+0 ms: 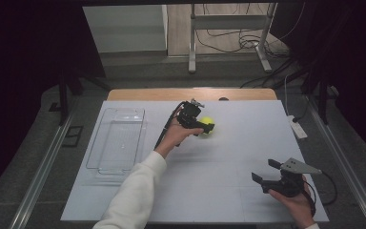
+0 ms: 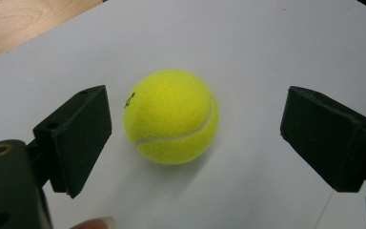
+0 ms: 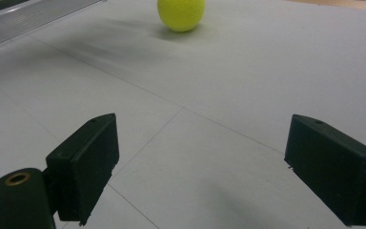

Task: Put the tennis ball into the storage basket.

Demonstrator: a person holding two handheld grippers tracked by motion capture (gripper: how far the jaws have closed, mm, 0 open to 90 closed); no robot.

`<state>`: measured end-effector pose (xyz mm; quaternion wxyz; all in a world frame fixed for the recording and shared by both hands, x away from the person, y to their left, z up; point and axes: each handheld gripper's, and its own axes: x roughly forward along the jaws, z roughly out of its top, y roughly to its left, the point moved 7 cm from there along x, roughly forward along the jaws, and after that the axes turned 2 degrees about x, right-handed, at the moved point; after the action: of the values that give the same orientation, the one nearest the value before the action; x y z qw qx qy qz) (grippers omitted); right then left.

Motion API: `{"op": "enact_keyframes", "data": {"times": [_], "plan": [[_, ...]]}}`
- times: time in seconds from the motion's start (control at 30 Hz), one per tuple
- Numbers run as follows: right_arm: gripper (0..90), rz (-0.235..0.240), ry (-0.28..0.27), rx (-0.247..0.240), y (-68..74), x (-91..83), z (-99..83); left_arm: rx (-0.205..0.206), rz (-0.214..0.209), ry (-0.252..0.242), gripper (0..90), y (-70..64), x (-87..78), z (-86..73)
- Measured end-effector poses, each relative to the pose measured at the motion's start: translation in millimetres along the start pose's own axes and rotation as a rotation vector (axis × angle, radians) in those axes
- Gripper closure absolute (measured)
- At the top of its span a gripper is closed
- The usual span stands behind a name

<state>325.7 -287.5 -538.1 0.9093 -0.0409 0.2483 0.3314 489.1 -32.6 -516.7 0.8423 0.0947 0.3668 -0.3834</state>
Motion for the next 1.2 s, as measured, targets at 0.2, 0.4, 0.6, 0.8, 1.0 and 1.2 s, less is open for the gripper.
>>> {"op": "enact_keyframes", "data": {"times": [0.2,0.4,0.6,0.8,1.0,1.2], "plan": [[11.8,0.001,0.0,0.001,0.1,0.1,-0.1,-0.013,0.007,0.006,11.5,4.0,4.8,0.0],[11.8,0.001,0.0,0.002,0.0,0.2,-0.2,-0.018,0.005,0.011,11.6,4.5,10.5,1.7],[11.8,0.0,0.001,0.003,-0.1,0.3,-0.4,-0.019,0.006,0.017,11.5,5.0,15.6,4.0],[11.8,0.001,0.001,0.003,-0.1,0.1,-0.4,-0.03,0.012,0.023,11.5,6.4,20.4,4.0],[11.8,0.001,0.002,0.001,-0.1,0.5,-0.6,-0.035,0.017,0.035,11.5,8.7,25.2,2.3],[11.8,0.001,0.003,0.003,-0.3,0.5,-0.7,-0.04,0.019,0.045,11.4,10.7,31.1,1.0]]}}
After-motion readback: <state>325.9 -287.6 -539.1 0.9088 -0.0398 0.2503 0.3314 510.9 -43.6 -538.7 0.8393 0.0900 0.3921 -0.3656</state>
